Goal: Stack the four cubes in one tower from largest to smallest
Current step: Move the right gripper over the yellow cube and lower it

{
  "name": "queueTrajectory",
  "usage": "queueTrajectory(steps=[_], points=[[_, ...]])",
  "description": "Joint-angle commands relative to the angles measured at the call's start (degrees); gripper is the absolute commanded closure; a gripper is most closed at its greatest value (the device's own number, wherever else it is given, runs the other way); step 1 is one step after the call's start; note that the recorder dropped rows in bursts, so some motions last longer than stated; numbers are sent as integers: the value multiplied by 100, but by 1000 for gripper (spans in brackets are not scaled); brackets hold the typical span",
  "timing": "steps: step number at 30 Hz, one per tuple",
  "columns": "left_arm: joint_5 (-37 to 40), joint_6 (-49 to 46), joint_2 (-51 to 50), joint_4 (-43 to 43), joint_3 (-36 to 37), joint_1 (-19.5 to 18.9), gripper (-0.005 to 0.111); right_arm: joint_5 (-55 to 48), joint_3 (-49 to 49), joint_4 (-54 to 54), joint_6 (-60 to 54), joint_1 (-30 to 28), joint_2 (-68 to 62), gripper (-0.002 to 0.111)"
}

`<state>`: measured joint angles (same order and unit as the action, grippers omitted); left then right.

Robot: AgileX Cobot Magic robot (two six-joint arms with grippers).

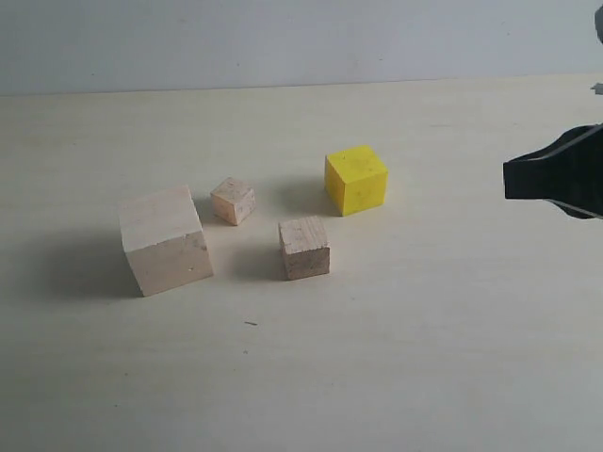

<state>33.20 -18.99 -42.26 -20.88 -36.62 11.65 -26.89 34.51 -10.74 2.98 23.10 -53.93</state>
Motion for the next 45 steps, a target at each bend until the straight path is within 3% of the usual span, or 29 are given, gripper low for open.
queueTrajectory(steps=[1,14,19,26,36,45], points=[[-90,-33,-13,-92,-43,47,107,397,55,24,5,17,10,108],[251,-33,-49,869,7,47,107,1656,55,64,-44,17,-301,108],[251,-33,-49,1006,11,36,107,1390,321,31,-44,17,-886,107],[369,-19,-49,942,11,36,107,331,1610,31,-979,17,-1972,84],[846,-19,-49,676,11,36,107,-78,2967,31,-1143,17,-3482,31],[885,-19,-49,656,11,36,107,-732,4413,21,-1039,17,-5328,27]])
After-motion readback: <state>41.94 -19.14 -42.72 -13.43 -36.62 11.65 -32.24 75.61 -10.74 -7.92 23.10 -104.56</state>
